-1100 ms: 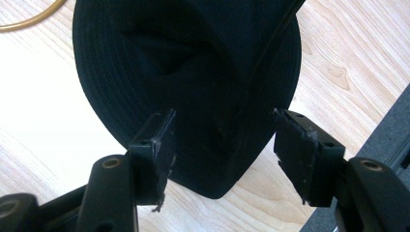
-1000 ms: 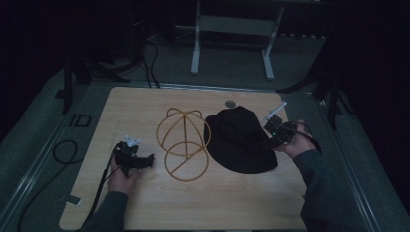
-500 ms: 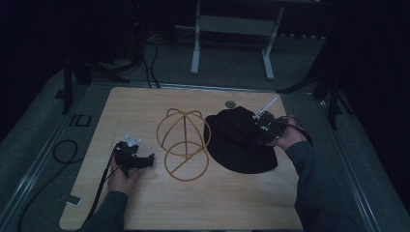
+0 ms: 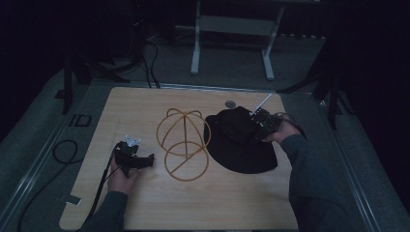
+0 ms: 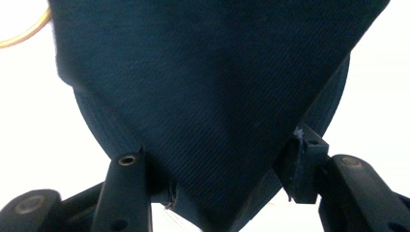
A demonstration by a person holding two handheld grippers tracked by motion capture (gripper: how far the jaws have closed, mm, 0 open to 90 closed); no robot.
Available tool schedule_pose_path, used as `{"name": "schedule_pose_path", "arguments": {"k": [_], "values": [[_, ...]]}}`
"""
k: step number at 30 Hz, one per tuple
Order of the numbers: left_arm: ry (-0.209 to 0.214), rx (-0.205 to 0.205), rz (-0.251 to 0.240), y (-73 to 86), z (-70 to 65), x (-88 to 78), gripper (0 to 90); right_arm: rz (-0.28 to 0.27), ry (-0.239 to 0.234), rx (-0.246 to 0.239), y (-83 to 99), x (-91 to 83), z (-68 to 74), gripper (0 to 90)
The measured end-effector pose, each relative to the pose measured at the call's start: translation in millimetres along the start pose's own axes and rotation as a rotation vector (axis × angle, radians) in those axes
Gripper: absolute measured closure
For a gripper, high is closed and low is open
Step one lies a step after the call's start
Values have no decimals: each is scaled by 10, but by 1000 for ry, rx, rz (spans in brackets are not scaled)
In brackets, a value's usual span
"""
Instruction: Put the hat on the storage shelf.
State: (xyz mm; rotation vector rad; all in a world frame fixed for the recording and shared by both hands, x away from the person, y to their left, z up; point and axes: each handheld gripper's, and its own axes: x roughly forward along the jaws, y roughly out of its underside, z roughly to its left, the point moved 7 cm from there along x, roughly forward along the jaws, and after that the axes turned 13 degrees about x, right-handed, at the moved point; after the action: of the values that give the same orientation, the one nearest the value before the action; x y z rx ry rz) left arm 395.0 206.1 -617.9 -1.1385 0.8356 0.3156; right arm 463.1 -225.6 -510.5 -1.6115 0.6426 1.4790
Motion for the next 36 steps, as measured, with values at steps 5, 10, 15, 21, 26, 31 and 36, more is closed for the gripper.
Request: {"name": "schedule_pose_path", "arguments": {"k": [5,10,15,21,26,31,36], "values": [[0,0,0,0,0,0,15,11,-38,9,-24,33,-5,593],[0,0,0,0,0,0,15,28,-44,-12,-9,56,17,732],[-1,0,-1,-1,0,1,15,6,-11,-31,-8,27,15,847],[0,0,0,0,0,0,15,-5,-24,-47,26,-10,56,857],[0,0,0,0,0,0,15,-6,-44,-52,57,-60,74,857],[0,0,0,0,0,0,15,-24,-60,-62,70,-181,94,857],[0,1,0,0,1,0,15,-39,-65,-69,69,-261,97,857]]}}
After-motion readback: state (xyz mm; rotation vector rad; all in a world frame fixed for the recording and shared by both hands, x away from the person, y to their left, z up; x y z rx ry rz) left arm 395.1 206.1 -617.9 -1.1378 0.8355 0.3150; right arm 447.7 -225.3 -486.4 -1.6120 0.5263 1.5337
